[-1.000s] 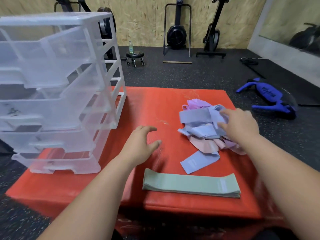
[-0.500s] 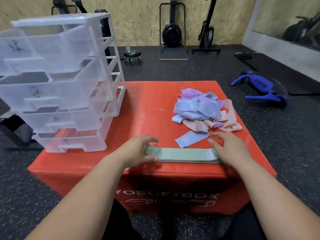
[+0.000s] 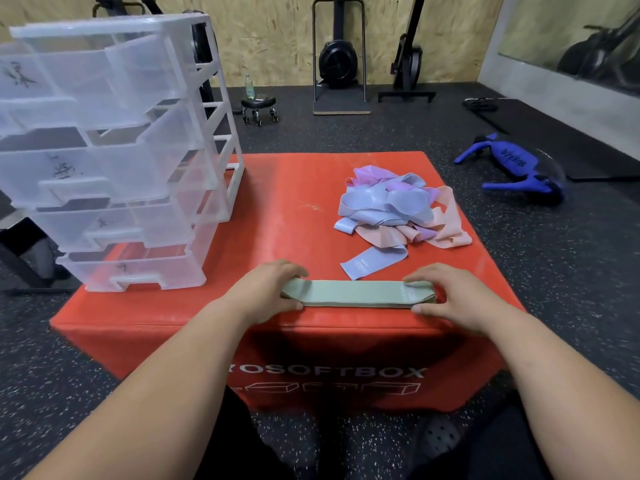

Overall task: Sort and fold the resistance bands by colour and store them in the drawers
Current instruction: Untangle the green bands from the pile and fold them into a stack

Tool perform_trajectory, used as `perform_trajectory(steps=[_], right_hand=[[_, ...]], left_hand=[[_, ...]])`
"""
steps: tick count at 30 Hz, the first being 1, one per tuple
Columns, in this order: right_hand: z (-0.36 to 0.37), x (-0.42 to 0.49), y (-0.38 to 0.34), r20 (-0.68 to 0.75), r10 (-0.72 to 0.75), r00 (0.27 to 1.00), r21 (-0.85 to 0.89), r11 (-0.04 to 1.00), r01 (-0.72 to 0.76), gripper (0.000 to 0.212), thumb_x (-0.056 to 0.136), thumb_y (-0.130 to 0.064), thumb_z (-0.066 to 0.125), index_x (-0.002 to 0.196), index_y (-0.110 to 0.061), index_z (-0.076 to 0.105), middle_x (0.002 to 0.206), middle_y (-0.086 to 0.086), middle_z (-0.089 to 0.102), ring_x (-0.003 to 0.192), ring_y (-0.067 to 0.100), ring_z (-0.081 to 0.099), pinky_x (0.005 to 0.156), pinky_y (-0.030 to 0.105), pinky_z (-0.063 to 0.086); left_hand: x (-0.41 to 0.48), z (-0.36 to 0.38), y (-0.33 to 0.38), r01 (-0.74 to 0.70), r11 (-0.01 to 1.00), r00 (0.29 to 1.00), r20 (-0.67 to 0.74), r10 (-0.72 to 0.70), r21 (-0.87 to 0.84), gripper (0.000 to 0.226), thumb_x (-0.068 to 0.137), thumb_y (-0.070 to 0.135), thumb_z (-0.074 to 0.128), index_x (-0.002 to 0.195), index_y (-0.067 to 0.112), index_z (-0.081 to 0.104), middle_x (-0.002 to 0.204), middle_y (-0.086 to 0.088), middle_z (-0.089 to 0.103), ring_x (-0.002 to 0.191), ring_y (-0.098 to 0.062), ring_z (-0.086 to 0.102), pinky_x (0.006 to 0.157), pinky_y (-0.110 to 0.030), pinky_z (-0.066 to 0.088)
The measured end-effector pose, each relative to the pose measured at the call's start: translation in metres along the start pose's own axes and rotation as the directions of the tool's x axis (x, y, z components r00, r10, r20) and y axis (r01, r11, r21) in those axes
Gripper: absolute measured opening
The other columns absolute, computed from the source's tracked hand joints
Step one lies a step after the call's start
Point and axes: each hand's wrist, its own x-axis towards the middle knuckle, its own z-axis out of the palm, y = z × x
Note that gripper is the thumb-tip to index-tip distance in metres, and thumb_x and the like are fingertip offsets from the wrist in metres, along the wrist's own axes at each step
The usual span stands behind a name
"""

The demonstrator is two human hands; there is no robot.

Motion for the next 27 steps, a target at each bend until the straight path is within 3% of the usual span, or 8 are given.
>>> perform_trajectory(steps=[4,8,12,15,18,22,24,27], right_hand=[[0.002,0.003,0.007,-0.020,0.003,1.000,-0.017,1.000,-0.003,0.052,0.077,-0.032,0.091,0.124,-0.041,0.071,0.118,-0.018,0.064,0.111,0.007,0.062,0.100,0.026,0.047],[-0.002,0.003,0.010,0.008,0.006,1.000,0.021,1.000,-0.006,0.052,0.076,-0.036,0.091,0.124,-0.042,0.071,0.116,-0.016,0.065,0.108,0.005,0.062,0.098,0.025,0.047],[-0.005,0.005,0.004,-0.038,0.126,0.991,0.262,0.959,-0.112,0.043,0.087,-0.047,0.079,0.128,-0.045,0.068,0.120,-0.014,0.067,0.106,0.003,0.065,0.100,0.028,0.050],[-0.005,0.009,0.007,-0.071,0.244,0.967,0.194,0.954,-0.226,0.035,0.091,-0.043,0.075,0.125,-0.041,0.067,0.108,-0.009,0.068,0.095,0.011,0.065,0.094,0.035,0.051],[0.000,0.014,0.013,-0.020,0.306,0.952,0.070,0.950,-0.304,0.034,0.086,-0.041,0.080,0.119,-0.035,0.073,0.104,-0.004,0.071,0.093,0.013,0.064,0.089,0.032,0.050],[0.004,0.023,0.008,-0.025,0.404,0.914,0.109,0.910,-0.399,0.034,0.083,-0.036,0.084,0.114,-0.023,0.075,0.096,-0.005,0.071,0.091,0.015,0.066,0.080,0.027,0.043],[0.003,0.026,0.006,-0.004,0.478,0.878,0.135,0.870,-0.473,0.026,0.082,-0.034,0.086,0.099,-0.018,0.075,0.094,-0.002,0.072,0.091,0.020,0.066,0.077,0.028,0.044],[0.002,0.029,0.004,0.041,0.532,0.846,0.130,0.836,-0.532,0.026,0.079,-0.034,0.085,0.084,-0.009,0.076,0.076,-0.001,0.070,0.075,0.024,0.063,0.066,0.032,0.042]], left_hand=[[0.004,0.000,-0.002,-0.011,1.000,1.000,0.000,0.011,0.016,0.053,0.079,0.045,0.088,0.128,0.038,0.066,0.117,0.015,0.062,0.101,-0.014,0.060,0.089,-0.039,0.052],[0.004,0.000,-0.005,-0.021,1.000,1.000,-0.005,0.021,0.001,0.060,0.078,0.051,0.087,0.131,0.039,0.063,0.121,0.016,0.063,0.106,-0.012,0.060,0.091,-0.037,0.052],[0.007,0.002,-0.001,-0.118,0.993,0.990,-0.078,0.117,-0.008,0.049,0.083,0.070,0.072,0.123,0.043,0.065,0.124,0.020,0.060,0.114,-0.009,0.057,0.098,-0.036,0.050],[0.011,0.005,0.000,-0.120,0.993,0.988,-0.098,0.118,-0.007,0.026,0.090,0.064,0.065,0.105,0.043,0.070,0.114,0.022,0.061,0.108,-0.009,0.057,0.095,-0.040,0.052],[0.012,0.006,0.001,-0.079,0.996,0.995,-0.067,0.075,-0.047,0.009,0.091,0.049,0.074,0.097,0.043,0.073,0.108,0.020,0.063,0.100,-0.006,0.060,0.087,-0.040,0.055],[0.013,0.005,0.000,-0.044,0.993,0.998,-0.050,0.039,-0.112,0.007,0.089,0.044,0.080,0.093,0.040,0.075,0.105,0.019,0.065,0.096,-0.004,0.063,0.085,-0.038,0.054],[0.014,0.005,0.001,-0.028,0.991,0.999,-0.050,0.022,-0.130,0.007,0.088,0.043,0.081,0.092,0.039,0.076,0.104,0.019,0.066,0.095,-0.004,0.063,0.085,-0.036,0.054],[0.015,0.006,0.001,-0.007,0.990,0.998,-0.056,-0.001,-0.144,0.006,0.088,0.037,0.082,0.091,0.037,0.078,0.104,0.018,0.068,0.093,-0.004,0.064,0.086,-0.036,0.054]])
